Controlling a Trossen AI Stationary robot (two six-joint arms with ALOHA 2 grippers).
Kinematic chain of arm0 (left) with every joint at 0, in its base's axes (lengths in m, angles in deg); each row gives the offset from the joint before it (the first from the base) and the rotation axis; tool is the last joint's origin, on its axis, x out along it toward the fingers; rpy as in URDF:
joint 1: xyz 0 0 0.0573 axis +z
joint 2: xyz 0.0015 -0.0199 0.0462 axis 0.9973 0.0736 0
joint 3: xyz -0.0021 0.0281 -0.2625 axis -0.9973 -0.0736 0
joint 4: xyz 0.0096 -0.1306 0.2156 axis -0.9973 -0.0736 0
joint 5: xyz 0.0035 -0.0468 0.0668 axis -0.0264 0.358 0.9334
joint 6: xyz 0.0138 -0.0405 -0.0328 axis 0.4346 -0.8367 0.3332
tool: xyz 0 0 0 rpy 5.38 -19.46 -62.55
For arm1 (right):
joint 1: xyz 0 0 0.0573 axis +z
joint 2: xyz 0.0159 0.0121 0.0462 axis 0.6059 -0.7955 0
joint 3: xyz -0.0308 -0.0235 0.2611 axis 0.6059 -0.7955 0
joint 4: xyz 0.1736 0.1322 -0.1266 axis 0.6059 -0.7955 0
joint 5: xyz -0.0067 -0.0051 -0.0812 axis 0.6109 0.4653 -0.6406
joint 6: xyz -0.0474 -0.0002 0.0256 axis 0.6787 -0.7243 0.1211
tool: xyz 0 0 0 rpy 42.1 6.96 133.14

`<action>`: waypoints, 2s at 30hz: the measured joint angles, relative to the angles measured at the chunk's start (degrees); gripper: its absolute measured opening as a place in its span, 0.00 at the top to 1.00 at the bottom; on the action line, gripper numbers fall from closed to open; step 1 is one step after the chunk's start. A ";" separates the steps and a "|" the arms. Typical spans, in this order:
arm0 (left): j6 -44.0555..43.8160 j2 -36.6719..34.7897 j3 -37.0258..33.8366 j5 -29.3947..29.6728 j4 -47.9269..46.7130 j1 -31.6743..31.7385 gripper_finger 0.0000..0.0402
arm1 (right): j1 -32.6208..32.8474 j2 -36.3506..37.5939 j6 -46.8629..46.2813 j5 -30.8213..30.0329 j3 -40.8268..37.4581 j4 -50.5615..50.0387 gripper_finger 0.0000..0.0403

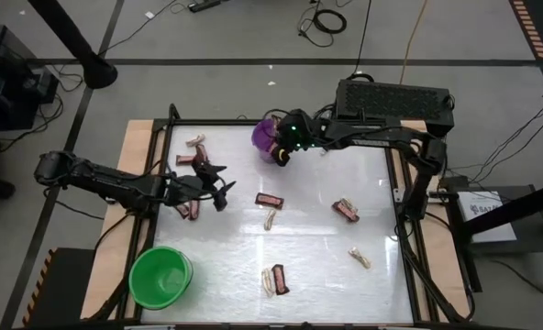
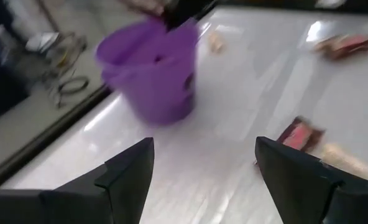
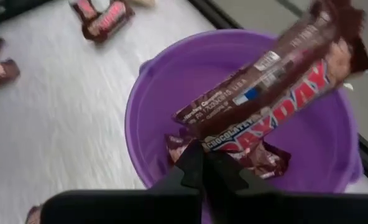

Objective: Sort candy by brand, put in halloween buckets
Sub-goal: Put the brown chocolate into the purple bucket

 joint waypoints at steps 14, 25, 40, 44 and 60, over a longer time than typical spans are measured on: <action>-0.60 0.04 0.09 -0.68 -1.63 1.50 0.29 | 0.00 -3.20 0.82 -0.22 6.56 -10.29 0.94; -0.05 0.04 0.13 -0.84 -1.62 1.50 0.29 | -0.20 -1.75 4.61 -0.03 6.52 -11.12 0.77; 0.95 0.06 0.15 -2.37 -1.51 1.46 0.29 | 7.25 9.09 9.82 0.24 6.52 -29.78 0.74; 0.86 0.06 0.15 -2.33 -1.49 1.46 0.29 | 10.91 9.81 9.78 0.24 6.52 -36.33 0.74; -16.64 0.94 18.45 -6.13 -45.56 10.16 0.29 | 27.20 9.72 11.62 0.22 -7.42 -17.92 0.74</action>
